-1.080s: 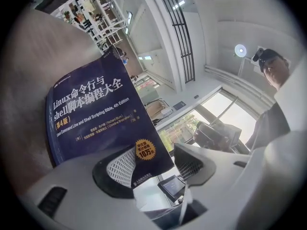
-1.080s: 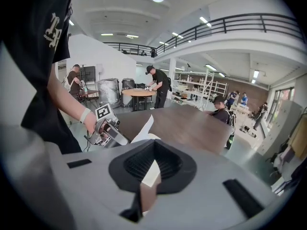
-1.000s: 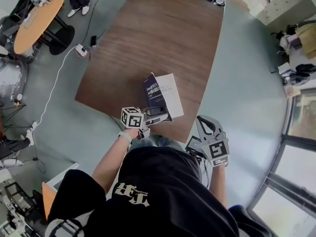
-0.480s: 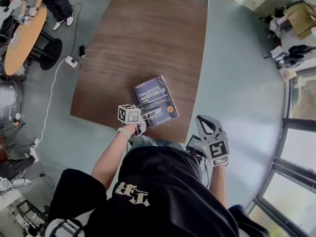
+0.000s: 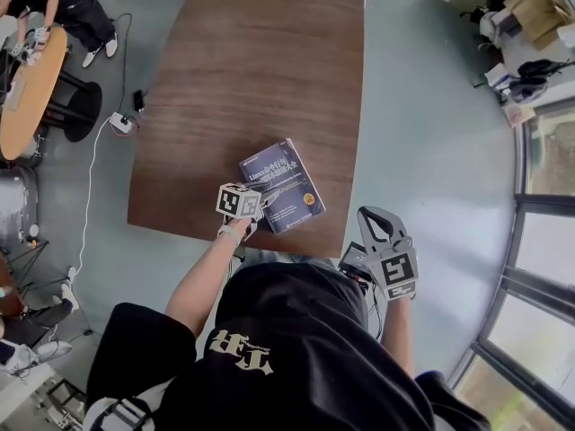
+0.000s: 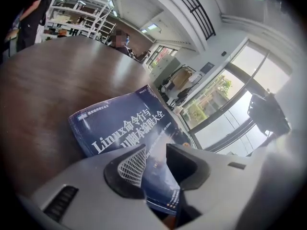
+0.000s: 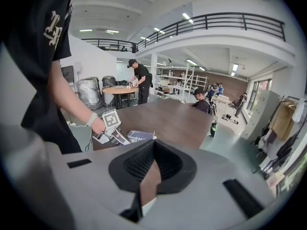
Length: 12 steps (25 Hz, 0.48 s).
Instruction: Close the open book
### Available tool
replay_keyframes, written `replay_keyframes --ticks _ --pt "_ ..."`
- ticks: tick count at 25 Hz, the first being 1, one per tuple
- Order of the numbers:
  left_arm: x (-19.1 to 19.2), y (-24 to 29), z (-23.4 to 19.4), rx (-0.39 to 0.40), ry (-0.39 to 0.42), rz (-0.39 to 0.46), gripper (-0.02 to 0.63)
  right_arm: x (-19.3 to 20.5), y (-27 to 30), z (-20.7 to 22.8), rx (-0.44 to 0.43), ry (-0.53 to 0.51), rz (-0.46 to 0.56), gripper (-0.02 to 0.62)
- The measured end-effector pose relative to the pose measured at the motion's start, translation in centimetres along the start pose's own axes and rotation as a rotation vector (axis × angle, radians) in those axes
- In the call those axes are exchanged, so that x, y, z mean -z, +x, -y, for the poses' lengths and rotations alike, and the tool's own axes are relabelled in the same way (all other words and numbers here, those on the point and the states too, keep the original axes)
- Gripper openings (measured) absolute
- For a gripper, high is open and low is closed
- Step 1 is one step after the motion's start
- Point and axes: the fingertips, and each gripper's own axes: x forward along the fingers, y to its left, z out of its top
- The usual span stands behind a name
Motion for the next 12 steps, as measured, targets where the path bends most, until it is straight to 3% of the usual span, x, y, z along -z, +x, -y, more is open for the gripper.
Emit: replay_keyframes --ticks 8,12 --pt "0.1 0.8 -1.1 -0.018 0.005 -0.029 0.054 0.3 -0.5 1.4 0.059 0.022 -0.022 -0.012" --pt "-0.1 0.5 -1.0 -0.013 0.001 -0.016 0.048 0.6 -0.9 2.7 0.099 0.036 -0.025 -0.012"
